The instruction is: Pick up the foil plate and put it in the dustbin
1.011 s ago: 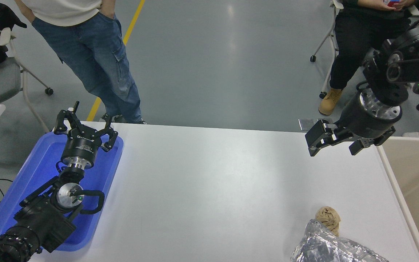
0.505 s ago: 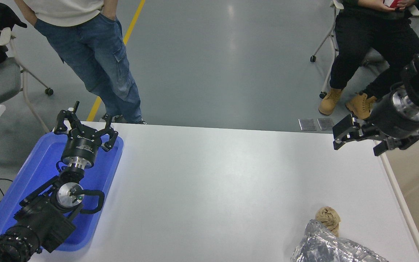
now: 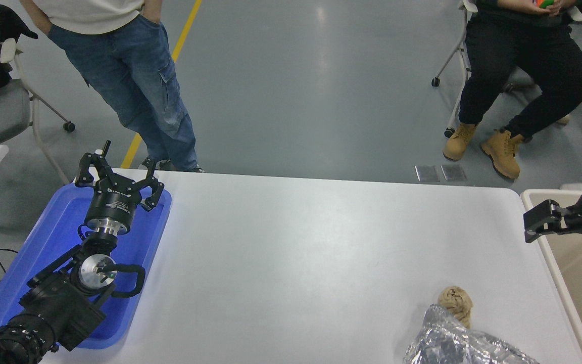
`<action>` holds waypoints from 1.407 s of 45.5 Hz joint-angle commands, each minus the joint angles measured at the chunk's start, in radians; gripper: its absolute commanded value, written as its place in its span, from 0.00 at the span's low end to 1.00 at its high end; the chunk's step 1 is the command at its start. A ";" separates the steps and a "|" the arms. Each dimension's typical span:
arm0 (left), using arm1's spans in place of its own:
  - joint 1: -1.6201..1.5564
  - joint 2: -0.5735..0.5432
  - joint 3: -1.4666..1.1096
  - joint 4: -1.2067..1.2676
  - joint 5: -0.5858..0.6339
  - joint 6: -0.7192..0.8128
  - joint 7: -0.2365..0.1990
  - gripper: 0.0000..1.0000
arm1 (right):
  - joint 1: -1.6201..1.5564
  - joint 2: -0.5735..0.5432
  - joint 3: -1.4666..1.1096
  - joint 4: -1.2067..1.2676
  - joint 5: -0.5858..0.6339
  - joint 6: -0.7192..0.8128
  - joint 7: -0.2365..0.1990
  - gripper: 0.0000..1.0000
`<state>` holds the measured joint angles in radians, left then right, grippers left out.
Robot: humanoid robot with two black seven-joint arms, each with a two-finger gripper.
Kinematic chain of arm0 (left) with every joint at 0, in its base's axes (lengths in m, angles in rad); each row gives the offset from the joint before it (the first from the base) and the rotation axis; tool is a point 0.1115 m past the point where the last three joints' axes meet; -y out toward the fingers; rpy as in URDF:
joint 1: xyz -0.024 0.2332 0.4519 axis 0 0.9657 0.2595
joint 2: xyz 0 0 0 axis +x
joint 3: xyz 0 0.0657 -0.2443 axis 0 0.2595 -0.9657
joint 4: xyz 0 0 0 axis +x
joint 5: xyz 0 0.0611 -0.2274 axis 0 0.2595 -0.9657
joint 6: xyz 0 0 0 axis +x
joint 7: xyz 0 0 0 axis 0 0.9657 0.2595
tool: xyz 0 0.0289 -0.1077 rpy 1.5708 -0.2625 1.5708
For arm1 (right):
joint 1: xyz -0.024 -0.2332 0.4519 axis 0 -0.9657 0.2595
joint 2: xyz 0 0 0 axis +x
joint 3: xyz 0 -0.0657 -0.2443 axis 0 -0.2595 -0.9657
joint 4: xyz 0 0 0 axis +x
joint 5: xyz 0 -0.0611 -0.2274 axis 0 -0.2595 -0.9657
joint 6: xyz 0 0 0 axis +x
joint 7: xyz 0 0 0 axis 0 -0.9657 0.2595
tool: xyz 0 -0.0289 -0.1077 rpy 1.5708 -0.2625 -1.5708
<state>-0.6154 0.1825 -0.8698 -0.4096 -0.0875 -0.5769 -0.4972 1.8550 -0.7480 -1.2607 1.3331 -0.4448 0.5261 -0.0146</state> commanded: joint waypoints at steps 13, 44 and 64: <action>0.000 0.000 0.000 0.000 0.000 0.000 0.000 1.00 | -0.229 -0.037 0.027 0.066 -0.087 -0.123 0.007 1.00; 0.000 0.000 0.000 0.000 0.000 0.000 0.000 1.00 | -0.493 -0.166 0.260 0.104 -0.104 -0.121 0.007 1.00; 0.000 0.000 0.000 0.000 -0.001 -0.001 0.000 1.00 | -0.746 -0.172 0.495 0.064 -0.104 -0.155 0.007 1.00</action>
<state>-0.6158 0.1826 -0.8698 -0.4097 -0.0876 -0.5773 -0.4972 1.2212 -0.9148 -0.8625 1.4215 -0.5473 0.3950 -0.0076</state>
